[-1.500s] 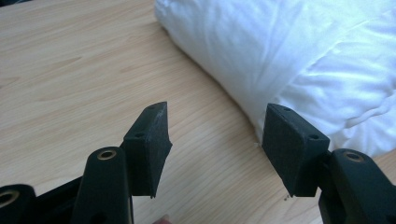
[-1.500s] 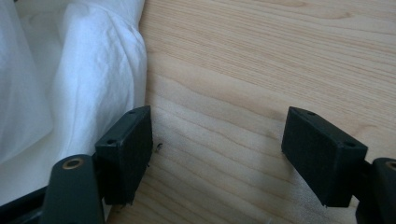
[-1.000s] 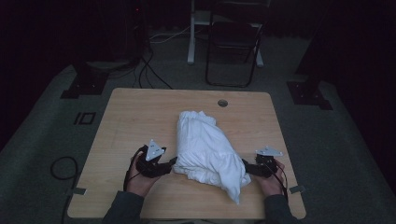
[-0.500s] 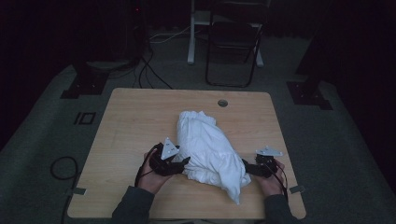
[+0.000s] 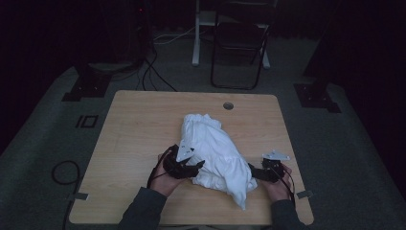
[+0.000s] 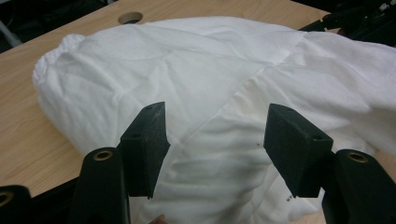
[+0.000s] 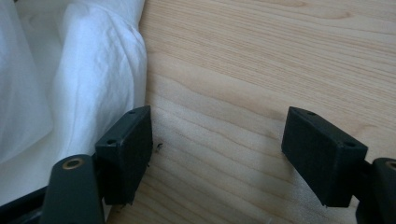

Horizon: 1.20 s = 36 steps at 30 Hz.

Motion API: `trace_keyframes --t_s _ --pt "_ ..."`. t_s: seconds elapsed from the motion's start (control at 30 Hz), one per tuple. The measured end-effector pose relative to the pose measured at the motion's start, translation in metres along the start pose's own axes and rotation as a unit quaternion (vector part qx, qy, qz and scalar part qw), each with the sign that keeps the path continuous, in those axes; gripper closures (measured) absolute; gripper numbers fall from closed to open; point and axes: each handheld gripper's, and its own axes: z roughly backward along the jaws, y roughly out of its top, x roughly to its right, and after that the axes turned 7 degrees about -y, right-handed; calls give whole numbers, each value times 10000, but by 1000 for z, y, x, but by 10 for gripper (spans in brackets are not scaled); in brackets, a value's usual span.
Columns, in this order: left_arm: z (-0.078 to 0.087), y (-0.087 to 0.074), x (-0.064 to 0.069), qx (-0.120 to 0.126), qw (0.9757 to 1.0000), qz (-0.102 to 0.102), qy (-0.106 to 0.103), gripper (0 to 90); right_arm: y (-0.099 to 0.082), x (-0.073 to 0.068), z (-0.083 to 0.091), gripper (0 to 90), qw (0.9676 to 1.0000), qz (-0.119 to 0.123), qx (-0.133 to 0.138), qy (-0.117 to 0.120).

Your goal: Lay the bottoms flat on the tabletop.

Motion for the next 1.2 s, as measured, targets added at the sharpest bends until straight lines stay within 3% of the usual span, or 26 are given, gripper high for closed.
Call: trace_keyframes --t_s 0.33,0.5,0.6,0.77,0.87,0.97,1.0,1.03,1.07,1.2 --pt "-20 12 15 -89 9996 -194 -164 365 0 0 0 247 10000 -4 -1 0" --pt "-32 17 26 -18 9984 -271 -500 335 0 0 0 247 10000 -2 0 0" --pt "-36 18 29 -52 9981 -305 -524 315 0 0 0 247 10000 -2 -1 0" --pt "-47 17 33 -162 9984 -350 -412 277 0 0 0 247 10000 -4 -2 1" --pt "-57 14 35 -372 9983 -396 -193 285 0 0 0 247 10000 -4 -1 0" --pt "-61 13 34 -534 9979 -373 -60 334 0 0 0 247 10000 -4 -2 0" --pt "-63 11 34 -605 9976 -334 -39 484 0 0 0 247 10000 -3 -2 1" --pt "-64 11 34 -638 9974 -321 -42 484 0 0 0 247 10000 -3 -2 1" --pt "-66 9 32 -746 9969 -264 9 619 0 0 0 247 10000 -3 -1 1" --pt "-65 6 26 -812 9965 -172 52 851 0 0 0 247 10000 -2 -2 1"
